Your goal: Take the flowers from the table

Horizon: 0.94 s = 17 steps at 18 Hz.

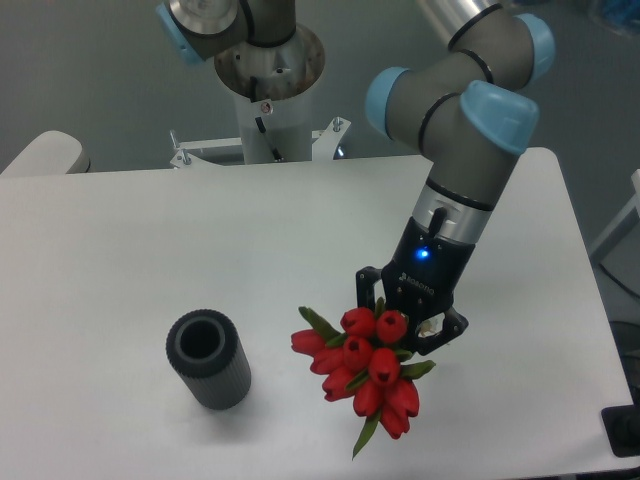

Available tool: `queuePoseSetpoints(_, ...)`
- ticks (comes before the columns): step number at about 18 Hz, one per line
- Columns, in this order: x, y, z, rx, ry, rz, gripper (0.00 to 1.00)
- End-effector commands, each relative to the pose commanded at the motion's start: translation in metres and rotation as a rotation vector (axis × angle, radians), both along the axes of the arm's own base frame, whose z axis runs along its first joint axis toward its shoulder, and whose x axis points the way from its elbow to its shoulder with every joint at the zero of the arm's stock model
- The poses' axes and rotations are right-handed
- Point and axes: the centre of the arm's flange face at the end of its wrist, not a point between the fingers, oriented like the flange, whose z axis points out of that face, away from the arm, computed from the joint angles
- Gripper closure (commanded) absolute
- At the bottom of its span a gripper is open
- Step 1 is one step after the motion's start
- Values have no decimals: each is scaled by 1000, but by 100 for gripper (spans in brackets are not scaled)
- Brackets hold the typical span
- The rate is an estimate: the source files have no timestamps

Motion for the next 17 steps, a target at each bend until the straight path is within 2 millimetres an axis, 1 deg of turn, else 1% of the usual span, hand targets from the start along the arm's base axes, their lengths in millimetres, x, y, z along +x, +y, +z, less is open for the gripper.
queuePoseSetpoints(5,-3,-2,3,9,-23,20,68)
queuePoseSetpoints(17,-3,-2,5,18,-43,30,68)
